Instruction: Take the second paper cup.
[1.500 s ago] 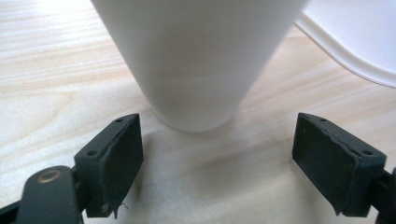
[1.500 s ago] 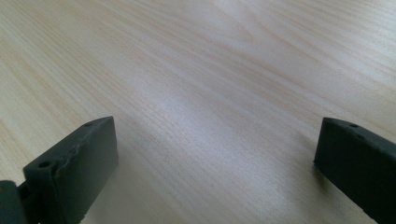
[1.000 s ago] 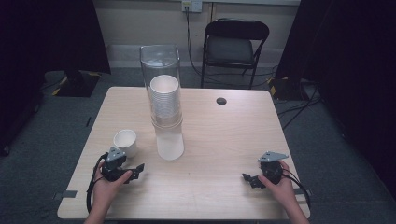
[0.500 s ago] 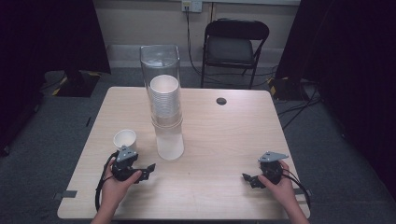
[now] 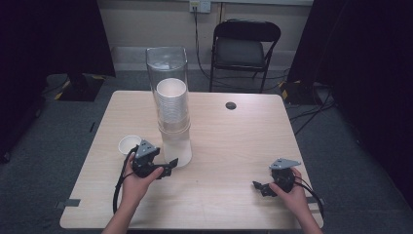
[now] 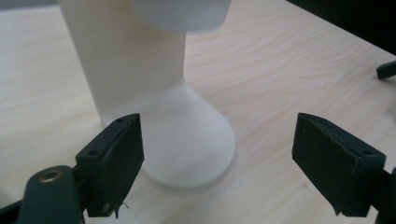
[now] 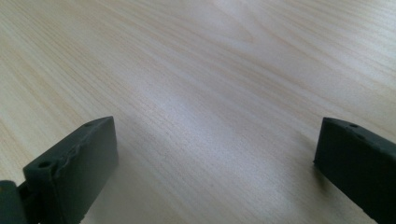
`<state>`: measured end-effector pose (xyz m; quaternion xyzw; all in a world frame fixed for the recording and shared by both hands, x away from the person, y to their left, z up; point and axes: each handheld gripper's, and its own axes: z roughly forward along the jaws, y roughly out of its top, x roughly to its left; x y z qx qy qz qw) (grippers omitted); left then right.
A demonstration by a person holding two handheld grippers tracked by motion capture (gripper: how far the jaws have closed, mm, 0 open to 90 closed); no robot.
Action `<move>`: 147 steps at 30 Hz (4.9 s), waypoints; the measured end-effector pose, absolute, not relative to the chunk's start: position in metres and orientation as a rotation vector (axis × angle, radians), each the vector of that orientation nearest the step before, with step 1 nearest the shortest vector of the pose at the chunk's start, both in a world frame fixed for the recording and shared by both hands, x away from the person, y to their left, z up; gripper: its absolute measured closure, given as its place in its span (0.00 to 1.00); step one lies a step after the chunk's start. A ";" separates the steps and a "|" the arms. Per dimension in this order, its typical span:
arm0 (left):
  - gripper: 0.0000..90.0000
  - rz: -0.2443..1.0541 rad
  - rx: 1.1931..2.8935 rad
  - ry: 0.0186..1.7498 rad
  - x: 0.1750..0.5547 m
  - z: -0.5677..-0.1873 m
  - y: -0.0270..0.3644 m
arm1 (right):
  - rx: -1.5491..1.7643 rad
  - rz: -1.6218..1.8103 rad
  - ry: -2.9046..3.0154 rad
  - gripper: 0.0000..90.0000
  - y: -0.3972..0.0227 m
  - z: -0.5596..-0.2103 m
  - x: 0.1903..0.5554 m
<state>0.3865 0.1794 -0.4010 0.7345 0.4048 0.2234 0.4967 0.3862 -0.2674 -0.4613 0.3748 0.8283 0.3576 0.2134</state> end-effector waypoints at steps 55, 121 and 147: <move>0.38 0.850 1.601 0.943 0.425 -0.383 0.149 | 1.035 0.994 2.299 0.00 -0.267 -0.461 0.386; 0.37 0.331 2.056 0.704 0.392 -0.462 0.086 | 1.036 0.995 2.303 0.00 -0.268 -0.461 0.386; 0.35 0.377 2.157 0.620 0.389 -0.464 0.065 | 1.035 0.994 2.303 0.00 -0.268 -0.461 0.386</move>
